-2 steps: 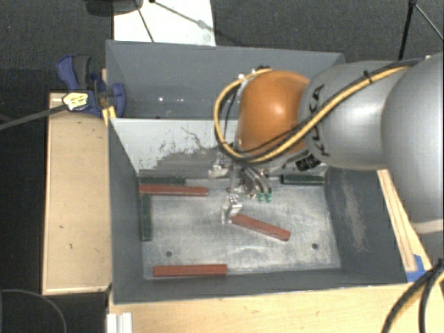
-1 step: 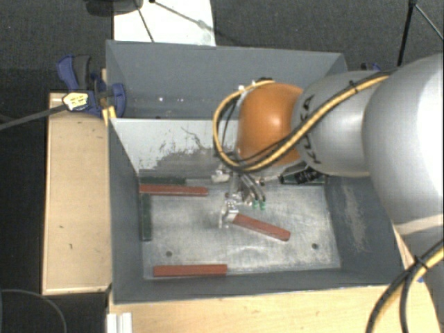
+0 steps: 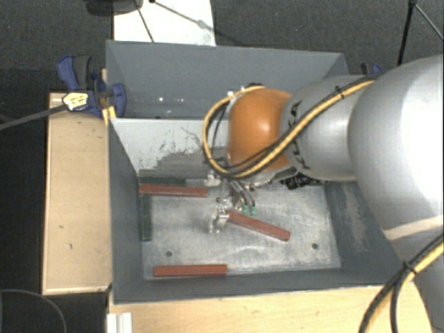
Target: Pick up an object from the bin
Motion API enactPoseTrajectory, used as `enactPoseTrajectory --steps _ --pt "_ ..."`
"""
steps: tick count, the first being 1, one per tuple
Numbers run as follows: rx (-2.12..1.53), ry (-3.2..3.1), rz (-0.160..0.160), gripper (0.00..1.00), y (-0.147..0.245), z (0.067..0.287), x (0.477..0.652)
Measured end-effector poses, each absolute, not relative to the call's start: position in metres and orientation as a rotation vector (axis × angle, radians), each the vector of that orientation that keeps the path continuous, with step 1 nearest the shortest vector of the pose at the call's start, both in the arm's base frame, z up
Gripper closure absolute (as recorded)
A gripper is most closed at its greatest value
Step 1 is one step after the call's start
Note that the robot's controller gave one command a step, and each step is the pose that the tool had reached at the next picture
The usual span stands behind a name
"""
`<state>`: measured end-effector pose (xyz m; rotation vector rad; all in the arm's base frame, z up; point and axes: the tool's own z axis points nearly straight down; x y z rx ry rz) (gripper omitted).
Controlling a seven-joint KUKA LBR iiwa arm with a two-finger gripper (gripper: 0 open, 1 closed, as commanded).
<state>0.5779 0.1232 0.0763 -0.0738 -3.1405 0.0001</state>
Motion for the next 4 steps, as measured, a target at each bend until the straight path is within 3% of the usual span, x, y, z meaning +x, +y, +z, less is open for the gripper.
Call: enactPoseTrajectory --steps 1,2,3,4 --pt "0.182 -3.156 -0.006 1.00 0.0937 0.0762 0.5769" --pt "0.176 -3.147 -0.005 0.00 0.0934 0.0739 0.5743" --pt "0.169 -3.156 -0.007 1.00 0.0936 0.0761 0.5768" --pt "0.167 -3.148 -0.005 0.00 0.0933 0.0739 0.5743"
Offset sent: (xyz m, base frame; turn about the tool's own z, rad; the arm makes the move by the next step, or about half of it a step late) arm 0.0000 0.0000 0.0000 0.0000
